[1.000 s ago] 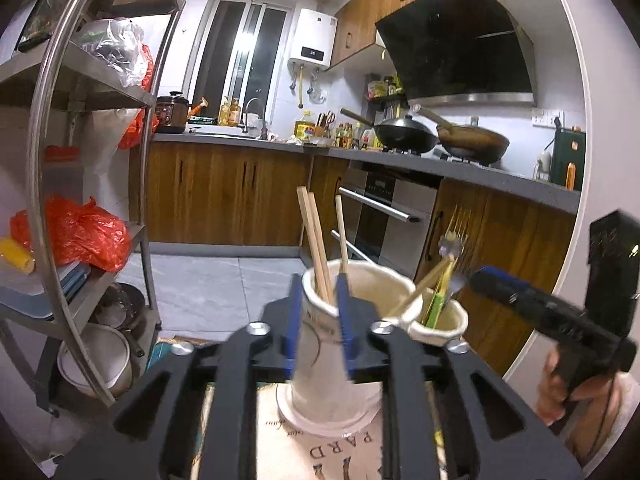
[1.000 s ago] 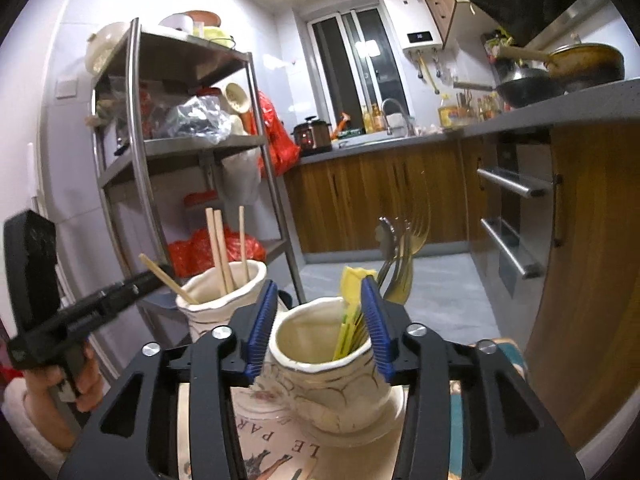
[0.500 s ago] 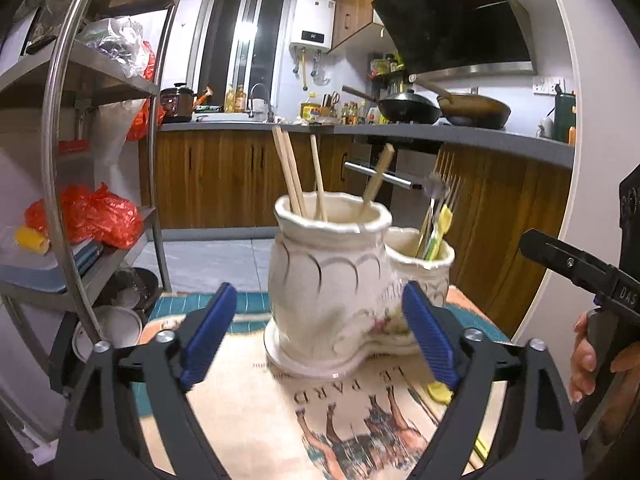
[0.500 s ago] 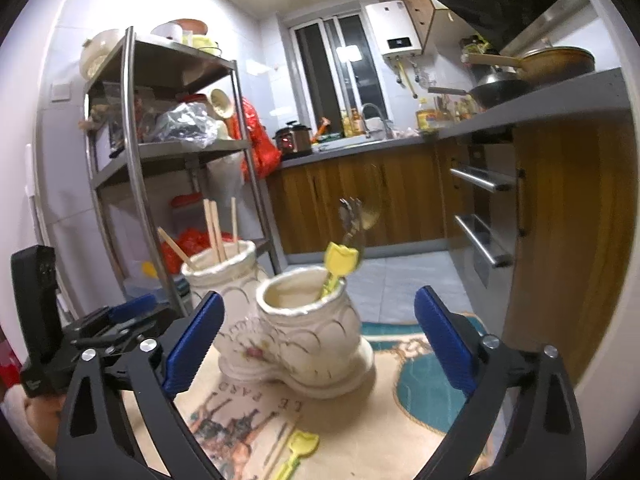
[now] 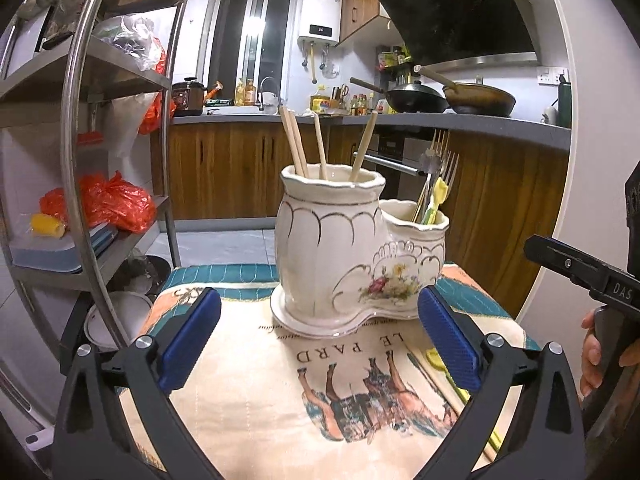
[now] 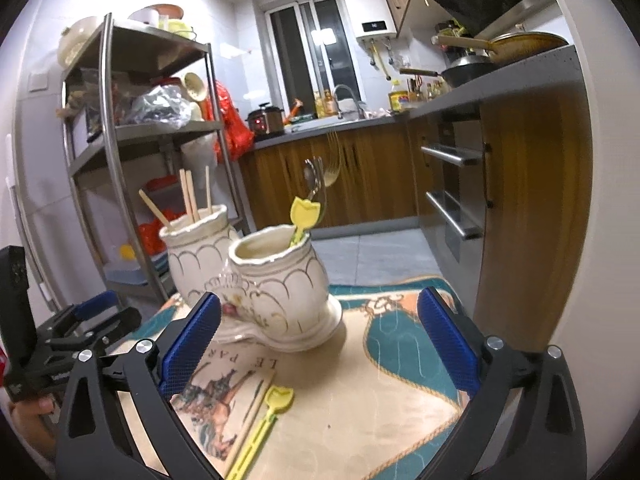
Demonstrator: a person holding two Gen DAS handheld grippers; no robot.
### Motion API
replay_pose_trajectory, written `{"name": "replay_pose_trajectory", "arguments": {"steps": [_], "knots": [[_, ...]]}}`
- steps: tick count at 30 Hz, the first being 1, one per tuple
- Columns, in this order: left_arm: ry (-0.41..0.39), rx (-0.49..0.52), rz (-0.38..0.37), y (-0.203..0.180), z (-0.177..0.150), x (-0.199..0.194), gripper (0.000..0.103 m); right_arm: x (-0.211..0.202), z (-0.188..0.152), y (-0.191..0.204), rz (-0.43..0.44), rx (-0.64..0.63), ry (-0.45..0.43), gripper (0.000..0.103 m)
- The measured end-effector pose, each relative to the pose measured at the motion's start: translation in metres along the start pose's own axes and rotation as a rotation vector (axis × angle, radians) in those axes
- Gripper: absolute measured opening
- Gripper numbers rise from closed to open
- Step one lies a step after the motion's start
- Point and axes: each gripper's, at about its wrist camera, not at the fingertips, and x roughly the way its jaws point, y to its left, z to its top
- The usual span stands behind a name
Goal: Organize utensils
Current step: 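Move both tools back down to the last chopstick and yellow spoon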
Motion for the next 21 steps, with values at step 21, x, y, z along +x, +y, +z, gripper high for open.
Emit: {"name": "replay_pose_trajectory", "arguments": {"steps": [21], "knots": [[0.132,0.032,-0.029,-0.003,-0.015,0.010,0.097,0.030,-0.044,0.024,-0.030,-0.111,0.389,0.098]]}}
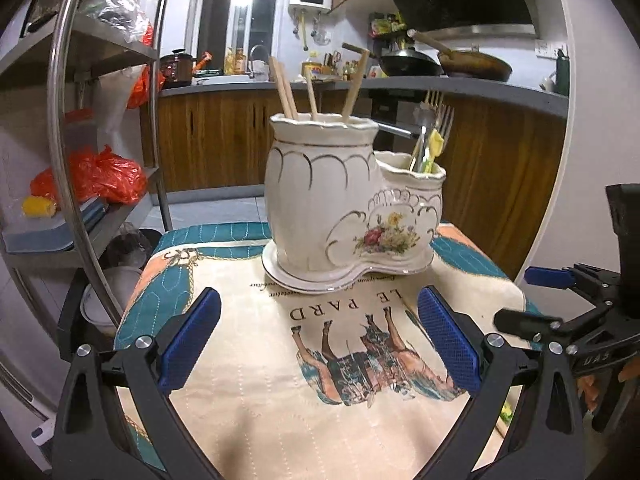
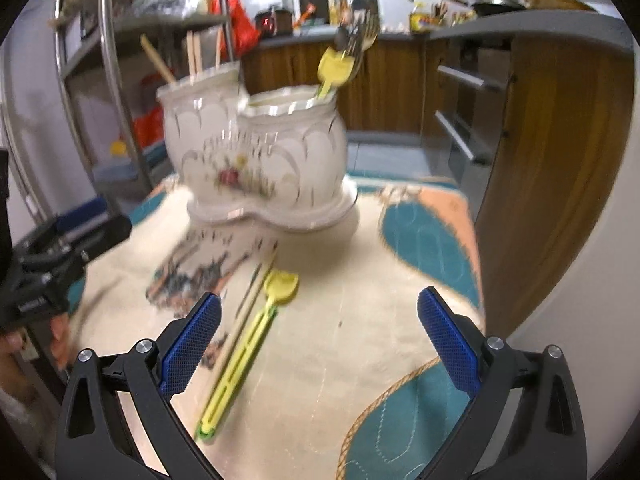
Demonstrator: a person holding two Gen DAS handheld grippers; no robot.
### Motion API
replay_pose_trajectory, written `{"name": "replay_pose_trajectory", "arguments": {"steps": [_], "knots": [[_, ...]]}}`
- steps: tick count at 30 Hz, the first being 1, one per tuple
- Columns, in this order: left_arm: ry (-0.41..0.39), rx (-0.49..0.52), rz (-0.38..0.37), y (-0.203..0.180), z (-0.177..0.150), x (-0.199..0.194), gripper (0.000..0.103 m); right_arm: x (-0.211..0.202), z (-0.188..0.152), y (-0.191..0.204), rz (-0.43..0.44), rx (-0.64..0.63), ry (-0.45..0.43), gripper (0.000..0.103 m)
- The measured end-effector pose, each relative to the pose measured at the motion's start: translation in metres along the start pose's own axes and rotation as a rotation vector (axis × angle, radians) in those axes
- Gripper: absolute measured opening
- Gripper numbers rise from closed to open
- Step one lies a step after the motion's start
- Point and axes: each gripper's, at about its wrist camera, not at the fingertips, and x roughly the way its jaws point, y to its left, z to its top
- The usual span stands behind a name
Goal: Organize utensils
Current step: 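Move both tools back down to the last chopstick and yellow spoon, then grasp the second yellow tulip spoon with the right tool while the left tool grasps the last chopstick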
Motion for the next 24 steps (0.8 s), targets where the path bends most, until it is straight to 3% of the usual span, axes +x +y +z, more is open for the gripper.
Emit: {"name": "replay_pose_trajectory", "arguments": {"steps": [8,16,24], "knots": [[0.015,0.017,-0.004,-0.005,-0.001,0.004,0.097,0.015,-0.007,0.011,0.039,-0.033,0.088,0.094],[0.017,0.020,-0.002,-0.006,-0.001,0.005,0.097,0.023,-0.012,0.021,0.058,-0.055,0.129,0.055],[0.012,0.021,-0.012,-0.007,0.000,0.003,0.097,0.032,-0.008,0.027,0.064,-0.041,0.167,0.037]]}}
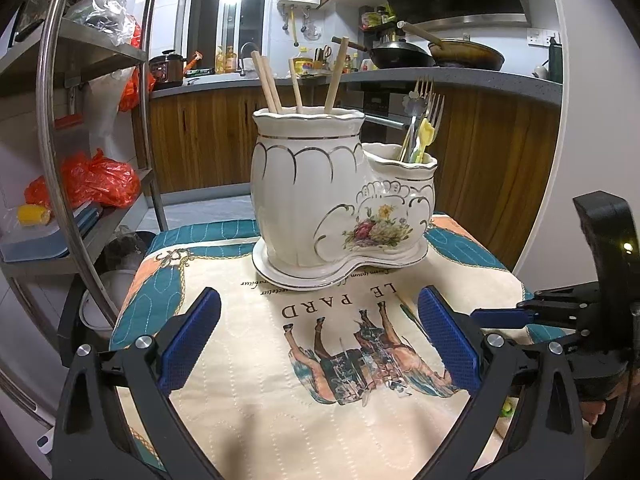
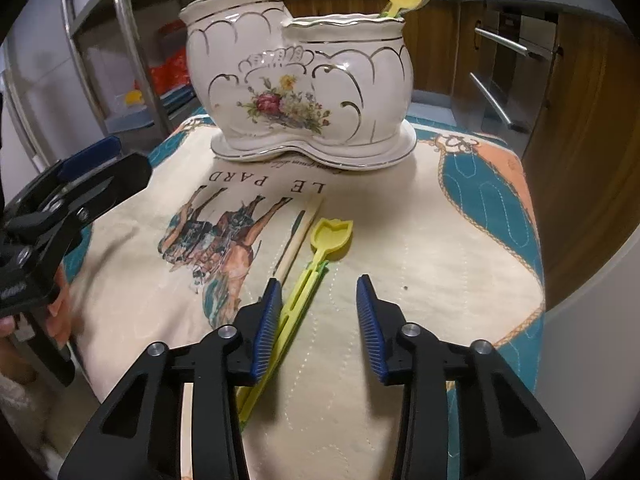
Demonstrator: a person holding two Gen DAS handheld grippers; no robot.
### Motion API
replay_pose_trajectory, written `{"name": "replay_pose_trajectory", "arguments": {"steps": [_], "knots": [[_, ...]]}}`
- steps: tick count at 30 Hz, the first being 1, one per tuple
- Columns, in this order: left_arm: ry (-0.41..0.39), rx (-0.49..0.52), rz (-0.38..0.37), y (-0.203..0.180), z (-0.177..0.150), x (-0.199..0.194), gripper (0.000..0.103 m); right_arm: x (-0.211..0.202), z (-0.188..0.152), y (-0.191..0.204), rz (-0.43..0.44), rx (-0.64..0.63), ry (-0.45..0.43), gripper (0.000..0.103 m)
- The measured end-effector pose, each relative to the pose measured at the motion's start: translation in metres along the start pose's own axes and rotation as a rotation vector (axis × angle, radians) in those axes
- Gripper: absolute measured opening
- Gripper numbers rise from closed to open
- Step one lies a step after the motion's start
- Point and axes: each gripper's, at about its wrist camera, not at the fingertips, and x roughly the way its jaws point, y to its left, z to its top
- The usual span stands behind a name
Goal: Organize utensils
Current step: 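Grasp the second yellow tulip spoon with the right tool while the left tool grasps the last chopstick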
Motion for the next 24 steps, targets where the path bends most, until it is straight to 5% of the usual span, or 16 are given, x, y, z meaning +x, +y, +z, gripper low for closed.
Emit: {"name": "replay_pose_trajectory", "arguments": {"steps": [13,24], "knots": [[0.036,-0.001,-0.033,-0.002,-0.001,0.004,0.097,0.001,0.002,0.001,-0.045,-0.056,-0.013,0.011],[0.272,-0.008,-0.150,-0.047,-0.006,0.024,0.090,-0.029,0.005,-0.050,0.012,0.053,-0.123,0.011]]}}
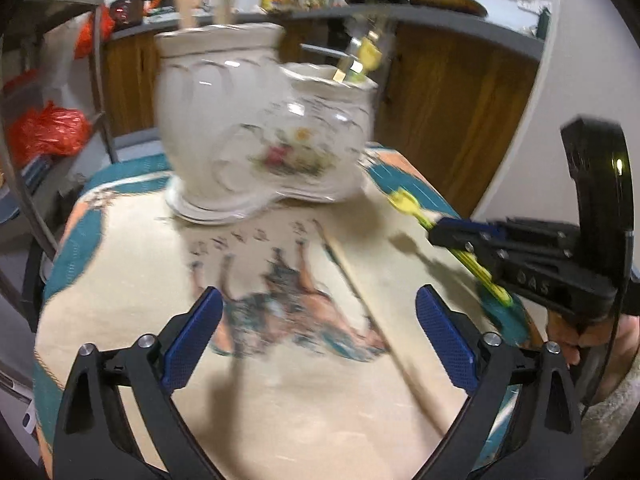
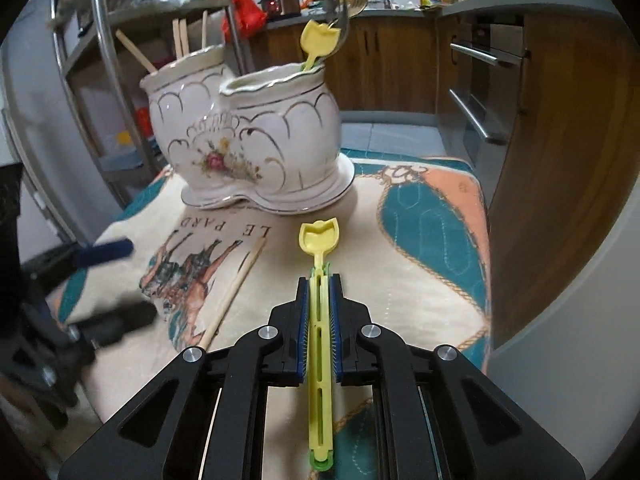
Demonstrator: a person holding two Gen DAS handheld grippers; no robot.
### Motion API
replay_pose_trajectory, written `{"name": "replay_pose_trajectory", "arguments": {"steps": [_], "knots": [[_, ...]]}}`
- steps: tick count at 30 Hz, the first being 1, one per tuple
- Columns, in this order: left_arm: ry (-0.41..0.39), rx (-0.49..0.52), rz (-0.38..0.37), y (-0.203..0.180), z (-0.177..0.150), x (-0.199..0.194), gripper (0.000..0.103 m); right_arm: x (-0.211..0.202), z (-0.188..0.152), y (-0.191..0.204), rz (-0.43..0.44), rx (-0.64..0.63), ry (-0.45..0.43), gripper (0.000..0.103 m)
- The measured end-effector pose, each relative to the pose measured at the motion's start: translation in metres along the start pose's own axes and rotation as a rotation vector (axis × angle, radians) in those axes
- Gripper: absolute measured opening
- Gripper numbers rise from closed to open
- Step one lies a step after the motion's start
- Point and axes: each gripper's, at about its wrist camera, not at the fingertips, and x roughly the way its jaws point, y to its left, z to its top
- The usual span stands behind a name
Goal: Organize utensils
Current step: 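Grasp the second yellow tulip spoon with the right tool while the left tool grasps the last chopstick, then lift the chopstick with the left tool while the right tool lifts the yellow spoon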
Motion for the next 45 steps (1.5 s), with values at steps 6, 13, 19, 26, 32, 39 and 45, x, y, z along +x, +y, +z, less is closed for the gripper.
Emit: {"name": "replay_pose_trajectory", "arguments": {"steps": [6,13,19,26,32,39,45], "knots": [[0.067,0.032,0.021,-0.028,-0.001,0.017,0.062,-0.011,0.002,-0.004,0.021,-0.011,-0.035,0.011],[0.133,0.123,0.108,-0.049,-0.007,0.041,0.016,-0.017,-0.002,-0.001,0.040,-0.028,-0.040,0.011],[0.154,0.163,0.119,-0.040,-0.004,0.035,0.009,-0.008,-0.007,0.008,0.056,-0.076,0.010,0.011],[0.186,0.224,0.135,-0.006,-0.009,0.008,0.006,0.002,-0.016,0.023,0.097,-0.175,0.087,0.011],[0.233,0.224,0.139,0.012,-0.015,0.007,0.006,0.011,-0.024,0.034,0.112,-0.228,0.145,0.011],[0.227,0.178,0.103,0.020,-0.015,0.007,0.007,0.010,-0.025,0.034,0.096,-0.237,0.147,0.021],[0.199,0.166,0.098,0.018,-0.013,0.013,0.007,0.009,-0.025,0.037,0.077,-0.259,0.130,0.012]]}}
